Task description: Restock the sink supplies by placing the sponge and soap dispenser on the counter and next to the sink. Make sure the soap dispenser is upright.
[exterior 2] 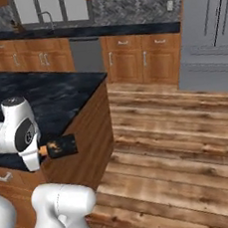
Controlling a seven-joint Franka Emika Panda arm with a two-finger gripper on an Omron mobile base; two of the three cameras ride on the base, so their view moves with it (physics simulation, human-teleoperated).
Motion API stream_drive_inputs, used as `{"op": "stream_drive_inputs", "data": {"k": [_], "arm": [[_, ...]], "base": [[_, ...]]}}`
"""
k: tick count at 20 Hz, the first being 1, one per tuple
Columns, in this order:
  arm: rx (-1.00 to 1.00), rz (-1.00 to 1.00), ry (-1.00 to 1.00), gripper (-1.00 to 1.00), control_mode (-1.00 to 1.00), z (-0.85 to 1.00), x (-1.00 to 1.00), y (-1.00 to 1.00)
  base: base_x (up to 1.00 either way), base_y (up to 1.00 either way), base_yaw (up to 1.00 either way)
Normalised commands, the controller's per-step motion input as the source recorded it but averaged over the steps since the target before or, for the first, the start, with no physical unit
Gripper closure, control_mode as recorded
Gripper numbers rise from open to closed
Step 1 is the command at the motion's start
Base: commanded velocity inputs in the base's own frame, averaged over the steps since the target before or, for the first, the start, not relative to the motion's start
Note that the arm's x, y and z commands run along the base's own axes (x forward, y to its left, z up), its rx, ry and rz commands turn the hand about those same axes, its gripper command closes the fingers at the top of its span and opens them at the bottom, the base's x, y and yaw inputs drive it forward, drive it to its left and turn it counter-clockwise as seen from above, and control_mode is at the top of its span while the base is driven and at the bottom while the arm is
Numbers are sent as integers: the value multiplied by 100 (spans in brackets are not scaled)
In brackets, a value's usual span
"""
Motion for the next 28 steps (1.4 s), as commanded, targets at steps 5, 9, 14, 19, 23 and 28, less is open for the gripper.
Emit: {"op": "stream_drive_inputs", "data": {"k": [5, 9, 14, 19, 23, 28], "arm": [[0, 0, 0, 100, 100, 0, 0, 0], [0, 0, 0, 100, 100, 0, 0, 0], [0, 0, 0, 100, 100, 0, 0, 0], [0, 0, 0, 100, 100, 0, 0, 0], [0, 0, 0, 100, 100, 0, 0, 0], [0, 0, 0, 100, 100, 0, 0, 0]], "base": [[46, -100, 21], [96, -100, 13], [100, -100, 6], [100, -83, 12], [100, -36, 19], [100, -24, 18]]}}
